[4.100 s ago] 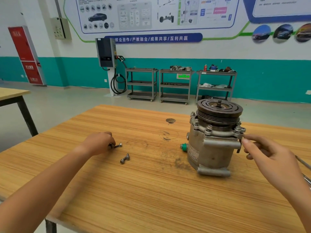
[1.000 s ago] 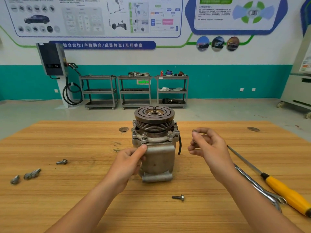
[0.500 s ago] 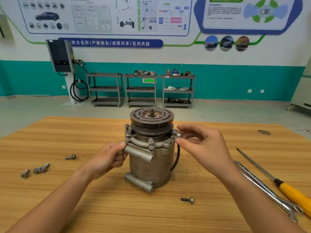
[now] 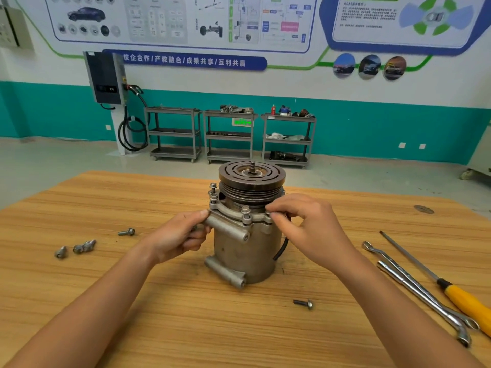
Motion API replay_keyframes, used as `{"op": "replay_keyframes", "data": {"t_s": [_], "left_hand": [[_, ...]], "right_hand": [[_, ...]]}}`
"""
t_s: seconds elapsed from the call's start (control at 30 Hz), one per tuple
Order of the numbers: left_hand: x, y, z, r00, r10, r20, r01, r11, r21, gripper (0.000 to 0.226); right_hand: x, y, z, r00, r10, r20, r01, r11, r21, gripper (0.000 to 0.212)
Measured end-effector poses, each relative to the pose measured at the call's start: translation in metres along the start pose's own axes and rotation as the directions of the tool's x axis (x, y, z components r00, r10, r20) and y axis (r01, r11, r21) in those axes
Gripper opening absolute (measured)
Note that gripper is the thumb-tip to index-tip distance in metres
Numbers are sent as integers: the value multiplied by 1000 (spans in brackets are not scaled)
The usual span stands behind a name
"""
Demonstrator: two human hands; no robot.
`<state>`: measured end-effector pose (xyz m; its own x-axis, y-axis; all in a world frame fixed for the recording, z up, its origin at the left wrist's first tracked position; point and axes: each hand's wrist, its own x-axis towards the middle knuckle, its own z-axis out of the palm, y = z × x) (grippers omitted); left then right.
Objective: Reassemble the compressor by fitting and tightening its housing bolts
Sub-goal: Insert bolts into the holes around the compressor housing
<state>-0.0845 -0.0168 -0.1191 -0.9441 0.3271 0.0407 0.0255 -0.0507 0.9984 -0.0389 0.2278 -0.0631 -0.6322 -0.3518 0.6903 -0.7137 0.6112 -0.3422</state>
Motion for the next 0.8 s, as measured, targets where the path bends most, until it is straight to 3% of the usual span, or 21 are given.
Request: {"op": "replay_keyframes", "data": {"t_s": [0.07, 0.17, 0.23, 0.3, 0.37, 0.4, 0.5, 0.63, 0.73, 0.8], "left_hand": [[-5, 2, -2, 997, 12, -78, -13, 1000, -4, 28], [-19, 18, -2, 967, 52, -250, -95, 982, -161, 24], [-37, 35, 9, 938, 181, -295, -216, 972, -88, 22], [-58, 51, 31, 901, 383, -203, -344, 917, 203, 8], [-76, 62, 62, 858, 509, 65, -487, 768, 416, 23], [-81, 64, 76, 831, 519, 201, -544, 682, 489, 24], [-84, 64, 102, 798, 461, 389, -588, 455, 669, 20], [-74, 57, 110, 857, 361, 368, -497, 388, 776, 36], [-63, 50, 118, 888, 331, 321, -401, 214, 891, 38], [-59, 49, 121, 896, 328, 300, -370, 176, 912, 38]], "right_hand": [[-1, 1, -2, 997, 56, 48, -55, 998, -12, 21], [-6, -4, -4, 994, 73, 86, -65, 994, -87, 27], [-15, -13, -3, 999, 24, -31, -26, 995, -96, 28], [-26, -26, -4, 986, 107, -128, -86, 984, 156, 21], [-31, -42, -6, 960, 268, 82, -272, 818, 506, 6], [-33, -47, -7, 935, 281, 215, -354, 719, 598, 6], [-39, -51, -17, 888, 253, 384, -447, 673, 590, 6], [-47, -43, -23, 848, 242, 472, -472, 750, 463, 12], [-49, -39, -19, 851, 272, 449, -444, 829, 341, 29], [-49, -38, -21, 848, 278, 452, -444, 837, 320, 24]]}}
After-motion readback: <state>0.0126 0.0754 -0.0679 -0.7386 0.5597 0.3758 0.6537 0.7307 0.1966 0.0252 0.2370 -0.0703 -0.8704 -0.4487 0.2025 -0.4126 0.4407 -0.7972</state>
